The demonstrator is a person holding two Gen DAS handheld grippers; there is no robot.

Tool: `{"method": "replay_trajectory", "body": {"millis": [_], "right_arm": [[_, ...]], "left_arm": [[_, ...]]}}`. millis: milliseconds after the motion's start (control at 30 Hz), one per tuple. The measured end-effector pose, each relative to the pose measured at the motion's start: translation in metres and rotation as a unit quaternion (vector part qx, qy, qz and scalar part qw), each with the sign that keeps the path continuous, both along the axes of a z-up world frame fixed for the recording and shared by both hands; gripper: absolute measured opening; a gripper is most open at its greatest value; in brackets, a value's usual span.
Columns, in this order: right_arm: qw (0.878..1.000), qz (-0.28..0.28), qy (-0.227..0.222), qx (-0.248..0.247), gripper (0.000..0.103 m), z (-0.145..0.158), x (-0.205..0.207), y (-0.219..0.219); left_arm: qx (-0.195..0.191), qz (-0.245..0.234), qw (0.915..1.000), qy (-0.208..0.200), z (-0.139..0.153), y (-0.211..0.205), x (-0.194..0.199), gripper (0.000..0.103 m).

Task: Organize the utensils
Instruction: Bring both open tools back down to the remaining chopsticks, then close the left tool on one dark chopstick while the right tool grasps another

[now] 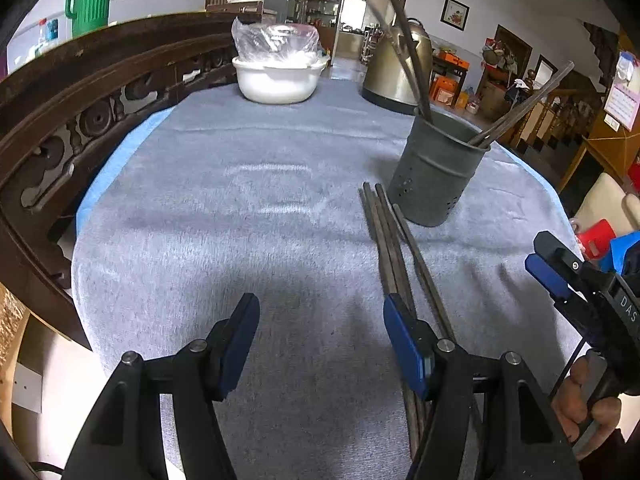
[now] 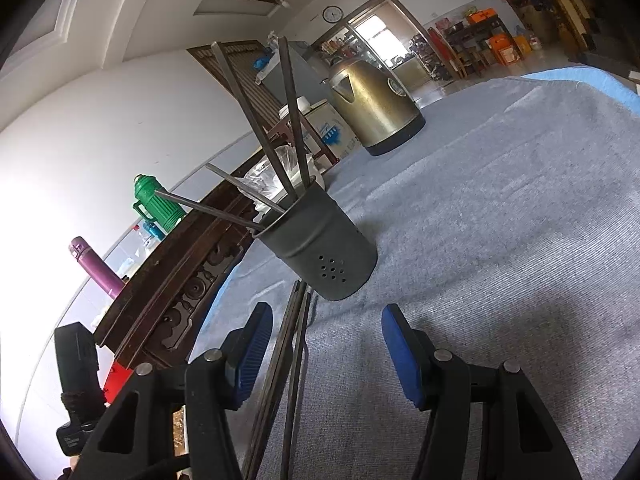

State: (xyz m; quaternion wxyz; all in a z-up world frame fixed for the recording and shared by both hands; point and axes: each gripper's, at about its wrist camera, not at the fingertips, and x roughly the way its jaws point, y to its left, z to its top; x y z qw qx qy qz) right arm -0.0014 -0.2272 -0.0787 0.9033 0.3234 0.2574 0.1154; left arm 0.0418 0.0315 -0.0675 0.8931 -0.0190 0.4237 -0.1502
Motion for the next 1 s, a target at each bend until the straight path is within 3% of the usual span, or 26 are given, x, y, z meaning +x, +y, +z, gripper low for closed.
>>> {"method": "replay_trajectory", "body": {"millis": [233,500,867,1000], "right_arm": [[1.0,0.006,0.016,-0.001,0.062,-0.004,0.005,0.002],[1.0,0.005,0.027,-0.002,0.062,-0.007,0.007,0.003],[0.999,0.001,0.033,0.0,0.062,-0.008,0.007,0.002],[0.999,0.0,0.032,0.0,0.062,-0.008,0.007,0.002]], "left_arm": [[-0.015,-0.032,0.9992,0.019,-0.006,-0.013,0.008,0.065],[0.024,-0.048,0.9971,0.055,-0.025,-0.034,0.018,0.066],[0.022,-0.053,0.9972,0.048,-0.025,-0.036,0.016,0.07],[0.041,-0.046,0.9971,0.045,-0.027,-0.031,0.016,0.072]]}}
